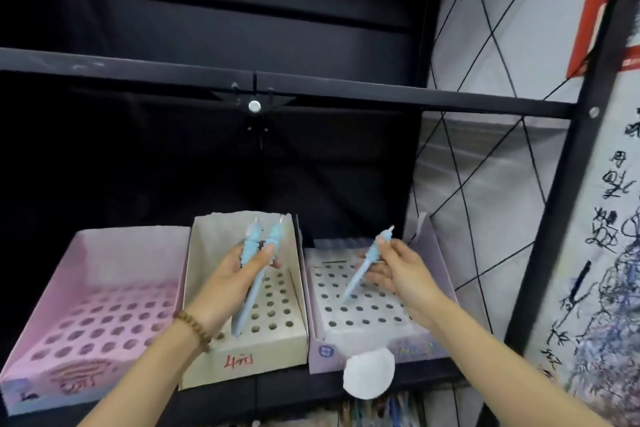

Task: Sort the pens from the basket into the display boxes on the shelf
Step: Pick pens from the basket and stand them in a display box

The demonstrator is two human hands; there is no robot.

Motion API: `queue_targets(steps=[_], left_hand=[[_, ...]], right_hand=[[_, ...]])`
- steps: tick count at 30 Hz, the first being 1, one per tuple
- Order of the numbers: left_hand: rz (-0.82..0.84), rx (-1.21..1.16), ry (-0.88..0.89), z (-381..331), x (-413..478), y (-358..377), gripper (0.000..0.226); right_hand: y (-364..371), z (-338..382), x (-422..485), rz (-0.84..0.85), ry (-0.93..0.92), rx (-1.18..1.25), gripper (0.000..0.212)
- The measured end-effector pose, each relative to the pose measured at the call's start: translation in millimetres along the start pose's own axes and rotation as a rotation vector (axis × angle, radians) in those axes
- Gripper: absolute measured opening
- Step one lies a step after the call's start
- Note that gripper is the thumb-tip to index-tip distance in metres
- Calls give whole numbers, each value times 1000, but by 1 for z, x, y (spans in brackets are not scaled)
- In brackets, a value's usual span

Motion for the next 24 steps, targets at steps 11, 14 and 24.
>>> queue_targets(steps=[11,14,24], left_hand=[[-21,-203,-98,37,20,-9,40],[-22,-241,-108,38,20,-6,41],[-32,-309,-113,29,24,12,35]], right_hand=[[45,-7,88,-53,-174,-19,8],[47,-18,93,-32,-195,-93,9],[53,-36,84,127,-157,-144,5]])
Point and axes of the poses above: each hand's wrist, its own x-axis towards the middle knuckle, its own y-axis out of the palm, z = x × y, the point moved 3 cm from there along x, towards the middle knuckle, and after that the axes turned 1 degree about -x, right-handed, at the moved point
